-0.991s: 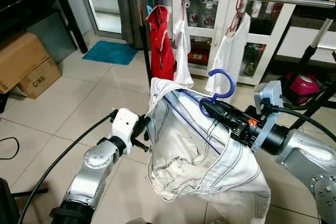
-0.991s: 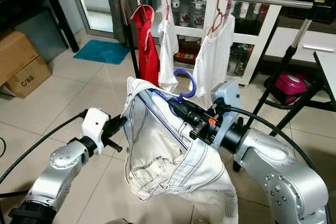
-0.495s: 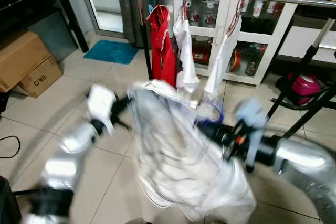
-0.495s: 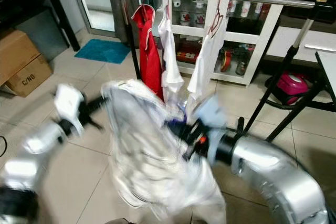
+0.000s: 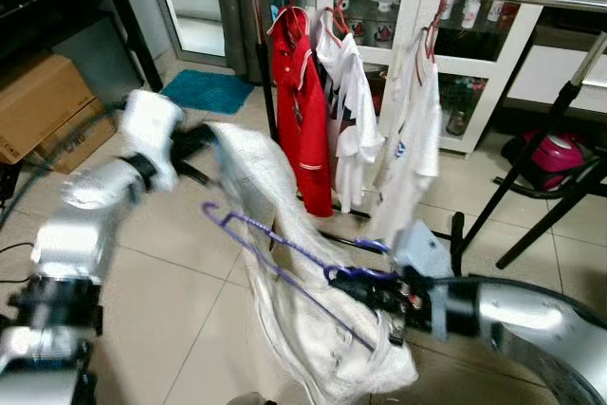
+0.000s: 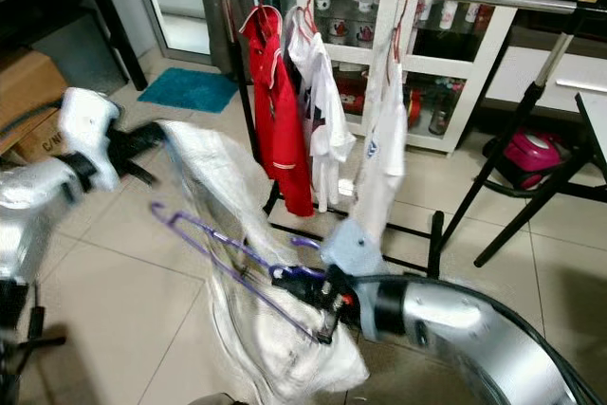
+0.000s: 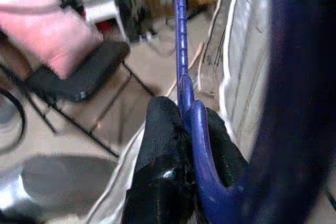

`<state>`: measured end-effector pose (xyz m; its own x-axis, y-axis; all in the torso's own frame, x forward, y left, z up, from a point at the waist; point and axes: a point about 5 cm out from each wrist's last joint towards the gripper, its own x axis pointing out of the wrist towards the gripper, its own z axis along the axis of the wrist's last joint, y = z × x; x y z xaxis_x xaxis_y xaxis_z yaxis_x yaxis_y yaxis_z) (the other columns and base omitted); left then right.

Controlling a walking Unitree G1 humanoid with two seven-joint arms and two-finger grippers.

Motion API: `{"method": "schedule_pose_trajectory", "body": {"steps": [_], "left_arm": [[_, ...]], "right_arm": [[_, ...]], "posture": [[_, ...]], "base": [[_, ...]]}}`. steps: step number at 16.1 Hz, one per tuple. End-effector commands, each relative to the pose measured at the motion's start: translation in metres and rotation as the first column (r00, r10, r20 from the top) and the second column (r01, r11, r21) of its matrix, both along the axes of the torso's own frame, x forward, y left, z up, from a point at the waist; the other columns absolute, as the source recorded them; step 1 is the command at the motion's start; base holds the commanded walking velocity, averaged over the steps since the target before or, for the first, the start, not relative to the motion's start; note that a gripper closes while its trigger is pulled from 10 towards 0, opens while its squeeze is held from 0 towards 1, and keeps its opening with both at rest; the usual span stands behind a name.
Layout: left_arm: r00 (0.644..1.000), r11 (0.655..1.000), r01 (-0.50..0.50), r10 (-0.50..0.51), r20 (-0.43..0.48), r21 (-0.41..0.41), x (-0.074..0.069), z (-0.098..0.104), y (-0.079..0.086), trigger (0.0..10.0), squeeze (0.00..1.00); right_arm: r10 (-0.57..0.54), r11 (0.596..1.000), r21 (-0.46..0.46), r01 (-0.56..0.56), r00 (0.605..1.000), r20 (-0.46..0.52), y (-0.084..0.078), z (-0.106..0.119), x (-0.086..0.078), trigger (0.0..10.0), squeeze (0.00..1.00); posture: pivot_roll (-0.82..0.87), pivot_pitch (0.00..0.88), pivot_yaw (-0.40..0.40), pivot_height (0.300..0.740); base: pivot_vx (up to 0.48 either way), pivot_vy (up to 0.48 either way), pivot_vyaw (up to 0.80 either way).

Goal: Hang hanger

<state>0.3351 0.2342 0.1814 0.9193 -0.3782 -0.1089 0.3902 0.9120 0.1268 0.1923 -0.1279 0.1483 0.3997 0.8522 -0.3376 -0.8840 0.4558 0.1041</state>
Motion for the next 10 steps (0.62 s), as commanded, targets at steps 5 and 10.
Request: {"method": "schedule_pose_trajectory", "body": {"steps": [5, 10], "left_arm": [[0.979, 0.971, -0.174, 0.152, -0.134, -0.166, 0.002, -0.04, 0.021, 0.0, 0.0], [0.912, 0.928, 0.34, -0.365, -0.187, -0.152, -0.032, -0.054, -0.069, 0.0, 0.0]], "right_arm": [[-0.171, 0.945, 0.292, 0.147, 0.983, 0.06, -0.008, 0.029, 0.016, 0.0, 0.0], [-0.737, 0.568, 0.481, 0.668, 0.672, -0.063, -0.031, 0.031, 0.075, 0.0, 0.0]], "posture": [[-0.09, 0.012, 0.127, 0.74], [-0.11, 0.0, 0.136, 0.74]], "base": [[0.0, 0.0, 0.0], [0.0, 0.0, 0.0]]}}
